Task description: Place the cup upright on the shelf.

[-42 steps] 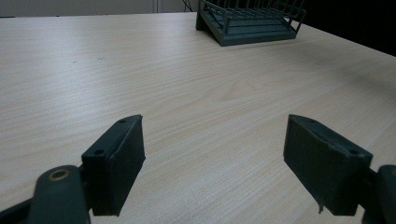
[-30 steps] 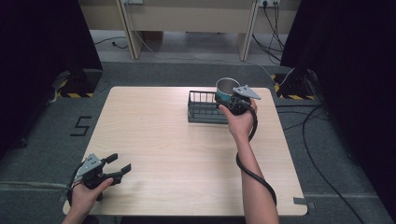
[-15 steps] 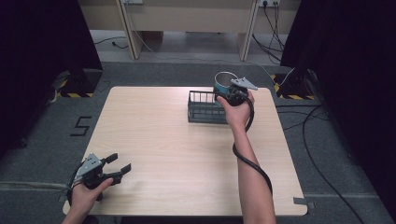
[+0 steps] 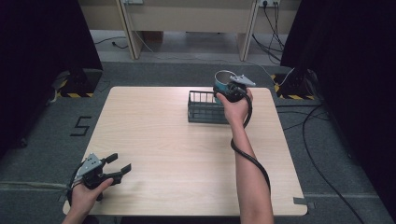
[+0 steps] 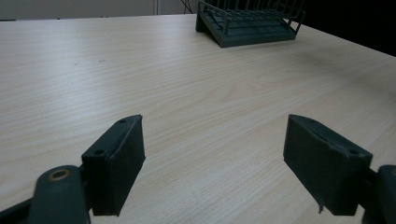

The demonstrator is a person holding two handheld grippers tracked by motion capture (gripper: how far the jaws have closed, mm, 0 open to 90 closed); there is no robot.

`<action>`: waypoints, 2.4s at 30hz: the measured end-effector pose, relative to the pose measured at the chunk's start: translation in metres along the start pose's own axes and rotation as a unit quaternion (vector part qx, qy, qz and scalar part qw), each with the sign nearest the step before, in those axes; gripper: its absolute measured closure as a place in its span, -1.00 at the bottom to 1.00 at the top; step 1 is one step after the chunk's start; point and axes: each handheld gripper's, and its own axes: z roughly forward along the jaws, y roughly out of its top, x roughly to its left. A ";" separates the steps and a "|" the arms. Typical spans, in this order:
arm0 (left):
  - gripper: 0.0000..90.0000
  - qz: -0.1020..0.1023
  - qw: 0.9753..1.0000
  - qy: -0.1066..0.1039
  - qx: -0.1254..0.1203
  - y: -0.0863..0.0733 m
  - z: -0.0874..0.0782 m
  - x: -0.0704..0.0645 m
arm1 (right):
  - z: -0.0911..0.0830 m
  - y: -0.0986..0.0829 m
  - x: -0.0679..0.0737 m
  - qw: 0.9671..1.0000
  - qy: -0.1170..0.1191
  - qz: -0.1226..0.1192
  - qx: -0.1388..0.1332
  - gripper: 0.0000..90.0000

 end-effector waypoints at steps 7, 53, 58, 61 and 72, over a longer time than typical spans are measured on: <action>-0.56 0.000 1.000 -0.002 0.000 0.000 0.000 0.000 | 0.009 -0.001 0.002 1.000 -0.001 0.002 0.012 -0.60; -0.56 0.000 1.000 -0.006 -0.002 0.000 0.000 -0.001 | 0.035 -0.029 0.002 0.996 -0.025 0.001 0.084 -0.60; -0.56 0.000 1.000 -0.007 0.000 0.000 0.000 -0.001 | 0.034 -0.030 0.004 0.995 -0.022 -0.006 0.094 -0.61; -0.56 0.000 1.000 -0.007 0.000 0.000 0.000 -0.001 | 0.034 -0.032 0.005 0.994 -0.021 -0.007 0.107 -0.62; -0.56 0.000 1.000 -0.007 0.001 0.000 0.001 -0.001 | 0.027 -0.032 0.007 0.993 -0.021 -0.001 0.119 -0.65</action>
